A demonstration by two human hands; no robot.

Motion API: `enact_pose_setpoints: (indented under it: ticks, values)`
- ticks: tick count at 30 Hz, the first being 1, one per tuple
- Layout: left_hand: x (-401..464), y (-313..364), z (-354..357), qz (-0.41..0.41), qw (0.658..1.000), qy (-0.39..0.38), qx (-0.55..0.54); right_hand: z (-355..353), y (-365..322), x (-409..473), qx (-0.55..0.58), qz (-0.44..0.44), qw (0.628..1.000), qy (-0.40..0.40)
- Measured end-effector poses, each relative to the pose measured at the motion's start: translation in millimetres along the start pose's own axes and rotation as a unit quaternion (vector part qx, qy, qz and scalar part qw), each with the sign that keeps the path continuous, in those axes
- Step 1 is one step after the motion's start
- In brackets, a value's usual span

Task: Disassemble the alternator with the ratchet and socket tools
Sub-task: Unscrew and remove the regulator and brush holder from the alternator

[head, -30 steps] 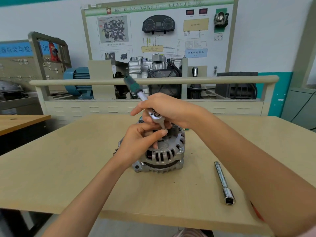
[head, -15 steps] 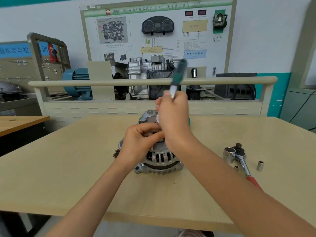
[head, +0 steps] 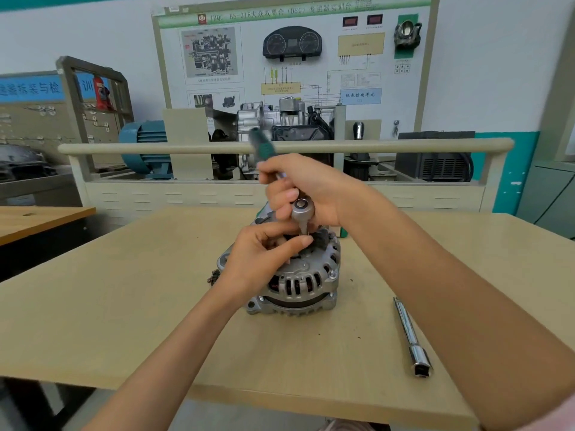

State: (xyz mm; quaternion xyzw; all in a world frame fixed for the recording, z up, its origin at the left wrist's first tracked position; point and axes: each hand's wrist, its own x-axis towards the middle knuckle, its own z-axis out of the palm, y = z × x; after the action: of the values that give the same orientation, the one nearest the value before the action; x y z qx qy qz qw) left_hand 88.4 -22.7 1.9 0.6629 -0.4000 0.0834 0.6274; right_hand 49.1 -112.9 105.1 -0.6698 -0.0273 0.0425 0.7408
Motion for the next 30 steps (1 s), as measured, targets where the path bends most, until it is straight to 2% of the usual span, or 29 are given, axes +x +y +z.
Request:
enact_pose_setpoints:
  ticks: [2, 5, 7, 9, 12, 14, 15, 16, 18, 19, 20, 21, 23, 25, 27, 28, 30]
  values:
    - [-1, 3, -1, -0.005, 1.000, -0.001, -0.014, 5, -4, 6, -0.124, 0.077, 0.985, -0.089]
    - [-2, 4, -5, -0.012, 0.998, 0.009, -0.055, 15, -4, 15, -0.268, 0.159, 0.932, -0.183]
    - [-1, 6, -5, -0.010, 0.998, 0.011, -0.060, 16, -5, 17, -0.281, 0.183, 0.920, -0.202]
    - [-1, 9, -3, -0.004, 0.996, 0.014, -0.086, 13, -7, 15, -0.247, 0.184, 0.931, -0.198]
    - [-3, 6, -1, 0.016, 0.997, 0.019, -0.070, 9, -2, 7, -0.205, 0.125, 0.955, -0.173]
    - [-5, 4, -1, 0.017, 0.998, 0.011, -0.051, 11, 7, 4, -0.168, 0.006, 0.982, -0.087]
    - [-5, 5, -1, 0.022, 0.998, 0.008, -0.052, 14, 14, 4, -0.116, -0.079, 0.990, -0.006]
    - [-6, 6, 0, 0.029, 0.998, 0.005, -0.052, 16, 22, 3, -0.044, -0.163, 0.982, 0.089]
    - [-6, 5, 1, 0.045, 0.998, 0.005, -0.040, 17, 34, 1, 0.094, -0.295, 0.917, 0.253]
    - [-5, 4, 1, 0.046, 0.998, 0.005, -0.033, 16, 37, 2, 0.138, -0.323, 0.890, 0.291]
    - [-4, 3, 1, 0.044, 0.999, 0.006, -0.026, 15, 37, 2, 0.161, -0.328, 0.880, 0.303]
    - [-3, 2, 2, 0.041, 0.999, 0.012, -0.022, 14, 35, 3, 0.166, -0.316, 0.887, 0.294]
    - [-1, 1, 1, 0.029, 0.999, 0.021, -0.020, 12, 28, 6, 0.142, -0.256, 0.926, 0.238]
    - [-1, 2, -1, 0.015, 1.000, 0.016, -0.016, 9, 20, 9, 0.093, -0.170, 0.969, 0.152]
    - [-1, 1, -2, 0.006, 1.000, 0.011, -0.011, 7, 13, 13, 0.000, -0.067, 0.997, 0.039]
    - [-1, 1, -3, 0.000, 1.000, 0.009, -0.010, 7, 9, 16, -0.061, -0.014, 0.998, -0.017]
    - [-3, 1, -5, -0.006, 1.000, 0.011, -0.007, 9, 3, 21, -0.168, 0.083, 0.976, -0.109]
